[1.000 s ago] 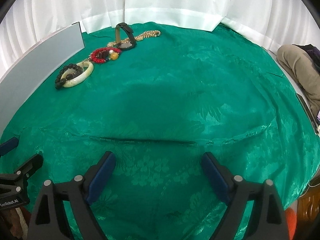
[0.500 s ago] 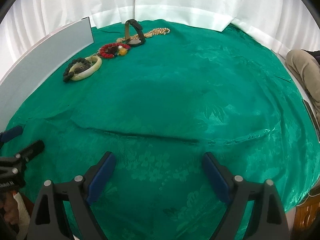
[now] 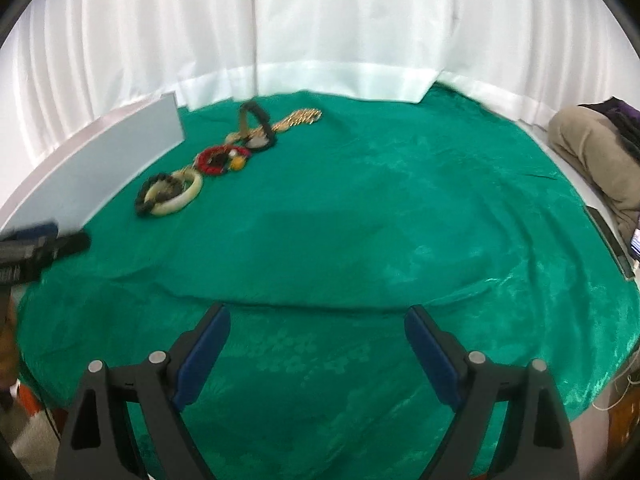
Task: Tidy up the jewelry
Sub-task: 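Grasp the black bead bracelet off the jade bangle with the left tool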
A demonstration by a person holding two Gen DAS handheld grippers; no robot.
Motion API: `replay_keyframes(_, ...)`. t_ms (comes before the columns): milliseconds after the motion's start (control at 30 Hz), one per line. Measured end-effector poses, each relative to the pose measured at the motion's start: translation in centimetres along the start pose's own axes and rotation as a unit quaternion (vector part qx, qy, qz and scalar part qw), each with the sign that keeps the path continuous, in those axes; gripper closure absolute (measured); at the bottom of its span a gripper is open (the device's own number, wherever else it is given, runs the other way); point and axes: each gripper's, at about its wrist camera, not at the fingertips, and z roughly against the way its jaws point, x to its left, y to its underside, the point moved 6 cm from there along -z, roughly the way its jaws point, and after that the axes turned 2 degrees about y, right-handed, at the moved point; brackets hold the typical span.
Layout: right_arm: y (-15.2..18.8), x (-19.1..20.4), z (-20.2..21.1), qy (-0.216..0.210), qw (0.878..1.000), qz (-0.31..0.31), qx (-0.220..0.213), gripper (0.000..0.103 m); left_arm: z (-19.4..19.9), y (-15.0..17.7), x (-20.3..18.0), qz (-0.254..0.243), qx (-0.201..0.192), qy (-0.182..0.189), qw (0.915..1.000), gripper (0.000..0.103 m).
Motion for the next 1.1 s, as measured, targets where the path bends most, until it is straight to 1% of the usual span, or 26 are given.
replay_keyframes(100, -0.9, -0.7, -0.1, -0.004, 1.000, -0.009, 0.003, 0.012, -0.7, -0.2, 0.9, 0.019, 0.003, -0.005, 0.9998, 0.001)
replay_keyframes(200, -2.4, -1.7, 0.0, 0.009, 1.000, -0.013, -0.008, 0.012, -1.4, -0.3, 1.0, 0.015, 0.003, -0.013, 0.9998, 0.001)
replay_keyframes(267, -2.9, -2.1, 0.0, 0.018, 1.000, -0.017, -0.011, 0.012, -1.7, -0.7, 0.8, 0.005, 0.003, -0.008, 1.0000, 0.001)
replay_keyframes(333, -2.8, -2.1, -0.2, 0.015, 1.000, -0.023, -0.009, 0.012, -2.4, -1.5, 0.1, -0.011, 0.005, 0.001, 0.9999, 0.001)
replay_keyframes(467, -1.2, -1.3, -0.8, 0.002, 1.000, -0.030, 0.004, 0.012, -4.7, -3.5, -1.3, -0.048, 0.018, 0.018, 0.9985, 0.001)
replay_keyframes(500, -0.8, -1.1, -0.8, -0.002, 1.000, -0.029, 0.007, 0.012, -5.3, -4.2, -1.3, -0.050, 0.016, 0.019, 0.9984, 0.001)
replay_keyframes(567, -0.2, -0.6, -1.0, -0.009, 1.000, -0.024, 0.015, 0.012, -5.9, -5.2, -0.6, -0.028, 0.007, 0.021, 0.9994, 0.001)
replay_keyframes(633, 0.3, -0.2, -0.7, -0.014, 1.000, -0.015, 0.015, 0.012, -6.5, -5.9, 0.6, 0.019, 0.004, 0.041, 0.9990, 0.001)
replay_keyframes(667, 0.4, 0.0, -0.6, -0.015, 1.000, -0.011, 0.012, 0.012, -6.7, -6.0, 1.0, 0.031, 0.004, 0.042, 0.9986, 0.002)
replay_keyframes(700, 0.5, 0.1, -0.5, -0.017, 1.000, -0.008, 0.010, 0.012, -7.0, -6.0, 1.4, 0.040, 0.007, 0.036, 0.9985, 0.006)
replay_keyframes(733, 0.5, 0.1, -0.4, -0.018, 1.000, -0.007, 0.010, 0.012, -7.1, -5.9, 1.5, 0.042, 0.011, 0.030, 0.9986, 0.018)
replay_keyframes(767, 0.6, 0.1, -0.5, -0.020, 1.000, -0.008, 0.011, 0.012, -7.1, -5.6, 1.5, 0.040, 0.016, 0.025, 0.9988, 0.025)
replay_keyframes(800, 0.6, 0.1, -0.6, -0.022, 1.000, -0.010, 0.013, 0.012, -6.8, -5.1, 1.2, 0.033, 0.014, 0.027, 0.9990, 0.031)
replay_keyframes(833, 0.6, 0.1, -0.6, -0.024, 1.000, -0.013, 0.014, 0.012, -6.4, -4.8, 0.9, 0.024, 0.009, 0.032, 0.9992, 0.031)
replay_keyframes(867, 0.7, 0.0, -0.7, -0.024, 0.999, -0.015, 0.015, 0.012, -5.8, -4.4, 0.3, 0.006, -0.003, 0.034, 0.9994, 0.031)
replay_keyframes(967, 0.8, -0.2, -0.8, -0.024, 0.999, -0.018, 0.016, 0.012, -4.8, -3.5, -2.0, -0.070, -0.026, 0.038, 0.9965, 0.031)
replay_keyframes(1000, 0.8, -0.2, -0.9, -0.024, 0.999, -0.019, 0.019, 0.012, -4.8, -3.2, -2.7, -0.095, -0.023, 0.033, 0.9947, 0.031)
replay_keyframes(1067, 0.9, -0.1, -1.1, -0.026, 0.999, -0.022, 0.023, 0.012, -5.5, -2.9, -3.6, -0.125, -0.014, 0.025, 0.9917, 0.034)
replay_keyframes(1100, 1.0, 0.0, -1.2, -0.028, 0.999, -0.022, 0.024, 0.012, -5.7, -2.9, -3.7, -0.130, -0.009, 0.027, 0.9911, 0.041)
